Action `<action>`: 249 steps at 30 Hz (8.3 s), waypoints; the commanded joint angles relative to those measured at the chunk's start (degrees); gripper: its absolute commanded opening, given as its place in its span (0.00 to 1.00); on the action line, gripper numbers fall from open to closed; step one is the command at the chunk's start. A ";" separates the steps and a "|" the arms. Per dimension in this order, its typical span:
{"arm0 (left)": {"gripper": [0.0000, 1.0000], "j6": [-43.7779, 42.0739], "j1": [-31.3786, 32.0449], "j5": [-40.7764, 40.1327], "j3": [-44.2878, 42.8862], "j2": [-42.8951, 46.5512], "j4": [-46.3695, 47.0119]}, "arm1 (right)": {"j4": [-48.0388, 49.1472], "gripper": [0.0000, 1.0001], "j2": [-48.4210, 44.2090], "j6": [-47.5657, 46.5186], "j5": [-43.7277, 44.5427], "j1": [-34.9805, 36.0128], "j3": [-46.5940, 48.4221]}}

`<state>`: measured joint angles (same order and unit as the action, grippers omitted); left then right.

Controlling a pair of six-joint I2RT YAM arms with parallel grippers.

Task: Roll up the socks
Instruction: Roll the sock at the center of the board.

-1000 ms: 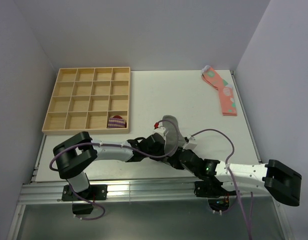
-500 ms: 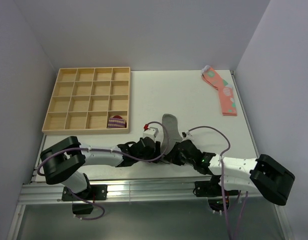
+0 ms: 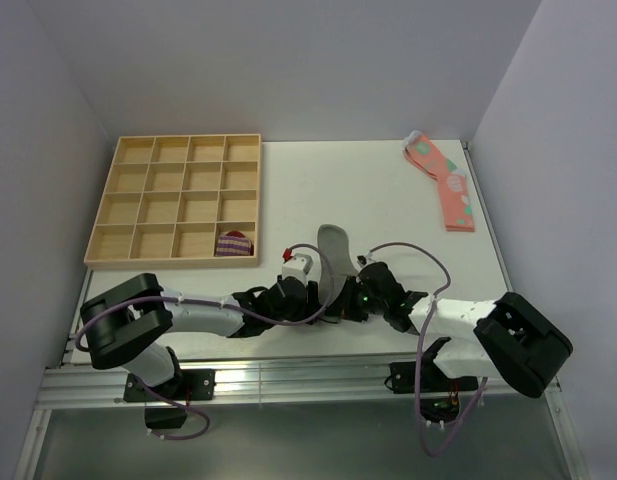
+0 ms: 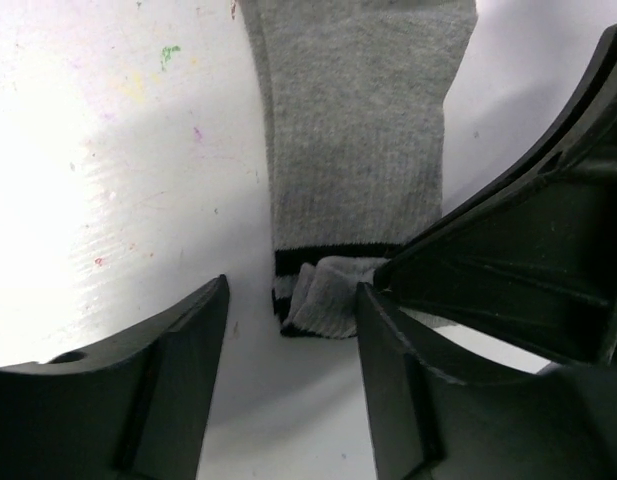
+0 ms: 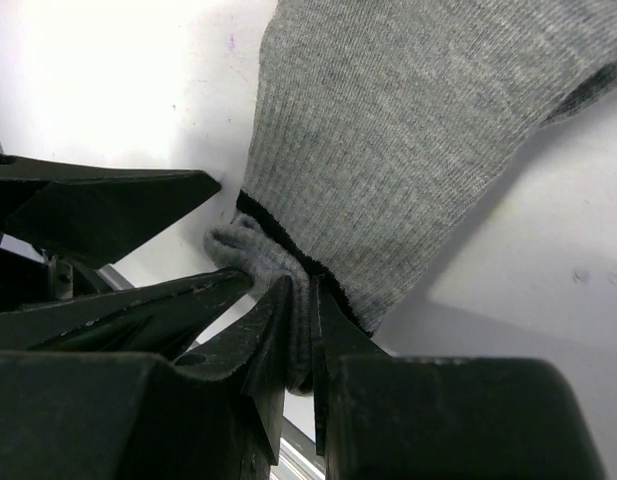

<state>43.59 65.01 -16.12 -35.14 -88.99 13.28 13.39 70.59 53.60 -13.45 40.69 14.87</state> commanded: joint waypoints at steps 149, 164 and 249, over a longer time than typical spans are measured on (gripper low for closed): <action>0.51 9.15 -6.48 14.01 15.44 18.14 12.80 | 12.19 0.27 -6.69 1.85 7.93 18.21 -11.89; 0.49 -1.13 -4.02 16.38 22.65 17.54 30.22 | 18.51 0.25 4.47 6.16 -9.74 6.17 -11.71; 0.00 -1.23 2.75 11.02 7.71 -5.76 6.41 | -7.61 0.48 -33.66 -8.34 3.52 -2.90 -7.66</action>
<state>39.99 67.70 -5.63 -29.50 -92.86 31.94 1.41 40.42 46.78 -11.99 37.15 8.49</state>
